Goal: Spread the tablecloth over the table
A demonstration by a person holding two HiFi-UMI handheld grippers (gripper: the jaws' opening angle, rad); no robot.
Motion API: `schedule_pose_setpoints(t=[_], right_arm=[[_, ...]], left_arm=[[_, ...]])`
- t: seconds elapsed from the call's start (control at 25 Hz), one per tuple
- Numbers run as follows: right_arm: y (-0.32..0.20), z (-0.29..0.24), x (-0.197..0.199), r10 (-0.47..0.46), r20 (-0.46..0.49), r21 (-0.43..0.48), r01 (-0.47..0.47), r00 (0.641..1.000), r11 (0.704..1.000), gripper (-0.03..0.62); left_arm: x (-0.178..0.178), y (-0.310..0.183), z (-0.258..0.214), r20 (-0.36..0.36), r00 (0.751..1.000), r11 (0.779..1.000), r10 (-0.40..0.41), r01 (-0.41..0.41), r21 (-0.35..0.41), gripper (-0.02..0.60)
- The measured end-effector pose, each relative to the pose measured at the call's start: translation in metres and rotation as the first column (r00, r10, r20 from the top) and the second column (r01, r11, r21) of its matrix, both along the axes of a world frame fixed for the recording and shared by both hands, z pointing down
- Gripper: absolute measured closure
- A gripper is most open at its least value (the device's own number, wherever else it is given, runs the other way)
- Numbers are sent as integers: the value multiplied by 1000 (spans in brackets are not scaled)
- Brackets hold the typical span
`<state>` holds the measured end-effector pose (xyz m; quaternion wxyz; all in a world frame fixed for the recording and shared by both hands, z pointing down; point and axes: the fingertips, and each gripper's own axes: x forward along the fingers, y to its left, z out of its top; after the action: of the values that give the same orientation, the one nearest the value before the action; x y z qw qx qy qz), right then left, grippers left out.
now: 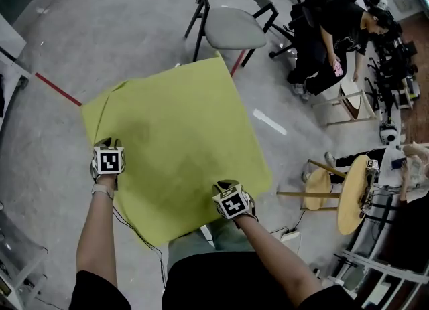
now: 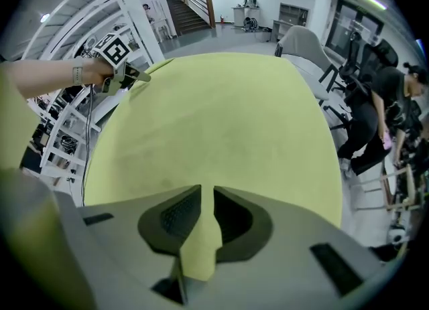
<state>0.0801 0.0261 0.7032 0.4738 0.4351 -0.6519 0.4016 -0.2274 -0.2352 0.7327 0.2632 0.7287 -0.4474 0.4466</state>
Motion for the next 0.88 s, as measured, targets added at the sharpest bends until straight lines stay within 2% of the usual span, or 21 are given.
schedule_pose_setpoints(t=[0.12, 0.24, 0.32, 0.4, 0.48, 0.6, 0.88], right_arm=[[3, 1, 0, 13, -4, -10, -13, 1000, 1000, 526], [2, 3, -1, 11, -7, -8, -11, 1000, 1000, 526], [1, 3, -1, 23, -8, -10, -23, 1000, 1000, 526], [0, 4, -3, 38, -9, -10, -38, 999, 999, 526], [-4, 5, -4, 43, -9, -6, -43, 999, 999, 526], [-9, 9, -6, 38, -12, -2, -38, 999, 999, 526], [-13, 9, -12, -2, -28, -2, 2, 1000, 1000, 526]], left_arm=[[-4, -5, 11, 10, 1000, 1000, 8, -7, -26, 476], [-9, -12, 8, -25, 1000, 999, -1, 0, -43, 407], [-12, -15, 7, -47, 999, 999, 6, -9, -46, 390], [-16, -19, 6, -40, 999, 999, 16, -17, -33, 390], [-20, -25, 7, -35, 999, 1000, 6, -7, -29, 335], [-23, -37, 8, -40, 999, 1000, -2, 1, -26, 331], [-45, -60, 6, 41, 999, 1000, -1, 0, 28, 331]])
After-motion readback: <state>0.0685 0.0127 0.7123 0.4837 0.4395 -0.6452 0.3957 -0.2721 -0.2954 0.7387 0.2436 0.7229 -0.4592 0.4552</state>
